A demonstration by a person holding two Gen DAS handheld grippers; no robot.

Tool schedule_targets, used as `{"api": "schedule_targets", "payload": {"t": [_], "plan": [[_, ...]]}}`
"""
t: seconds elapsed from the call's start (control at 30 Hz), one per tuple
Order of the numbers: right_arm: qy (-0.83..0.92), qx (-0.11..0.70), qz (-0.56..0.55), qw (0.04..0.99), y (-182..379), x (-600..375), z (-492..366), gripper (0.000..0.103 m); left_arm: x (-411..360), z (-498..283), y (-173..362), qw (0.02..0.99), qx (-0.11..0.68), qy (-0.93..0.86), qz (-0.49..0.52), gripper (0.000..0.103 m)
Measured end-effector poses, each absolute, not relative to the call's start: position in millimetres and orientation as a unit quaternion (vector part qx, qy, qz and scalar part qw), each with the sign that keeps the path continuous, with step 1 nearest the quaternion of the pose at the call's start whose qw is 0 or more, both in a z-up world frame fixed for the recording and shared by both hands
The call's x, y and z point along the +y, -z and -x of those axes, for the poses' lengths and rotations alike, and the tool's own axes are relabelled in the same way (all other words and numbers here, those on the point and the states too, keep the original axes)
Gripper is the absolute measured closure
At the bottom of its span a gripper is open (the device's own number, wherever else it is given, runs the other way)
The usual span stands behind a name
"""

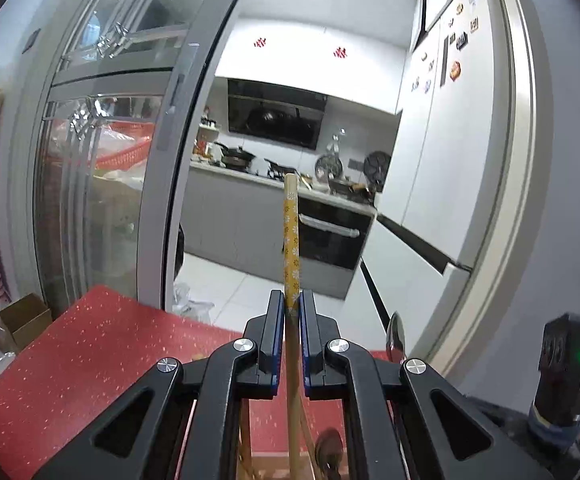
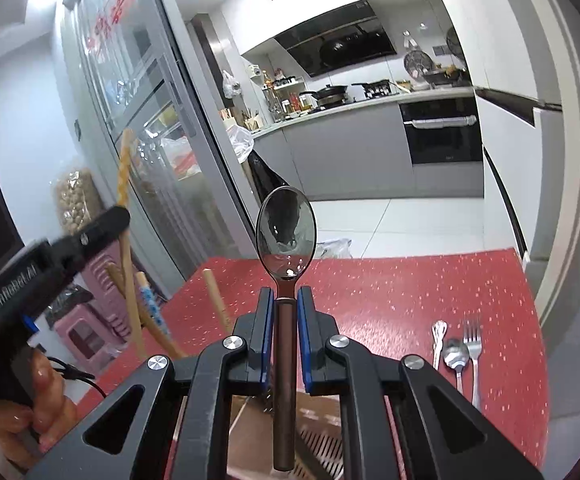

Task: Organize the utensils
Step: 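Carry both held utensils over the holder and release them inside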

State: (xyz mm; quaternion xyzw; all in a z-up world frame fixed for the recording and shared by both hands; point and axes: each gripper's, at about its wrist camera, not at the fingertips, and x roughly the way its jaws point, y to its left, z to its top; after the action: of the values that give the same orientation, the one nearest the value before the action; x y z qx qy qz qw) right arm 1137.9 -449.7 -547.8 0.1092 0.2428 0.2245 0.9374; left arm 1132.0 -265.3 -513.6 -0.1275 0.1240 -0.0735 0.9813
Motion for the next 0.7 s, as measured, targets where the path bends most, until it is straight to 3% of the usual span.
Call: {"api": "schedule_targets", "payload": {"t": [0.7], "plan": [[-0.220,0.228,-0.053,0.947,589,-442,-1131,0.090,-285,-1097,539,0.998,0.044,0.044,0.031,0.072]]}}
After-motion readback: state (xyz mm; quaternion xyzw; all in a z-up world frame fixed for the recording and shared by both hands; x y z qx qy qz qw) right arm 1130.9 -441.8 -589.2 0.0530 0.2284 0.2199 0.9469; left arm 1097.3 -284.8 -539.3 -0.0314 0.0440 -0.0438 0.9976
